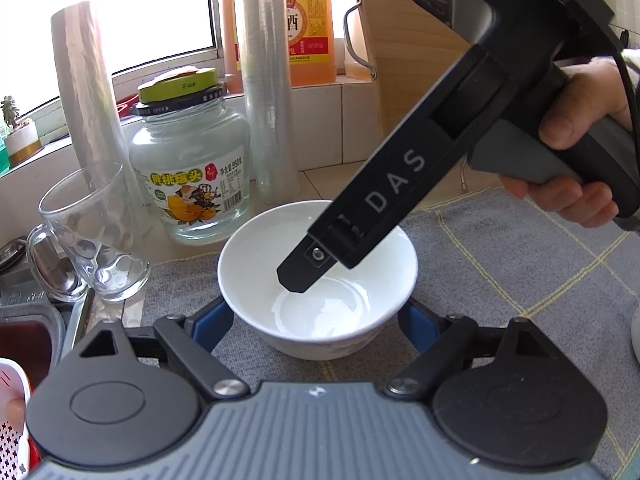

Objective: Organize plates and bowls
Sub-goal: 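Close the right tool on the flowered bowl's rim, then lift and carry the flowered bowl with the right tool toward the nested bowls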

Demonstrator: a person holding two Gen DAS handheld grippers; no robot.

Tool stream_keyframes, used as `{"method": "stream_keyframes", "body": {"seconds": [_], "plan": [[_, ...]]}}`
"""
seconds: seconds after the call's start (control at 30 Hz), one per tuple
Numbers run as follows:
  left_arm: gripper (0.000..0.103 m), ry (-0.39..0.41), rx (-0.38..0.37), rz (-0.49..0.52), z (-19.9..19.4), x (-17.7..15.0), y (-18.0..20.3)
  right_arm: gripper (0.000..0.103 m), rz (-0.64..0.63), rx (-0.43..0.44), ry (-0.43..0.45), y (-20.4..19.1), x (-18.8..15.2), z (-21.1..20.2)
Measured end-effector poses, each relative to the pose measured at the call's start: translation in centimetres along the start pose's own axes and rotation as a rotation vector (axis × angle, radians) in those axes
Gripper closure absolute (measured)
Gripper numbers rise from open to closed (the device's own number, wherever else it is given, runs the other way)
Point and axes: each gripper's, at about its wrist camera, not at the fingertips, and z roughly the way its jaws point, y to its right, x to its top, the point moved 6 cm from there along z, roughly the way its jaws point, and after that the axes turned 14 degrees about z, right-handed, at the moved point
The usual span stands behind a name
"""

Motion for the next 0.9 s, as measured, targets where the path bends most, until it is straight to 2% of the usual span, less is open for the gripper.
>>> {"method": "stream_keyframes", "body": {"seconds": [0.47,0.9], "plan": [[0.014,-0.023,-0.029,0.012,-1.9,0.4,1.4,0.027,0.012,0.015,-0.009,-0.6,-1.4,-2.2],[0.014,-0.032,-0.077,0.02,-5.5,1.0,4.8,0.027,0.022,0.027,0.003,-1.6,-5.2,-6.5]]}}
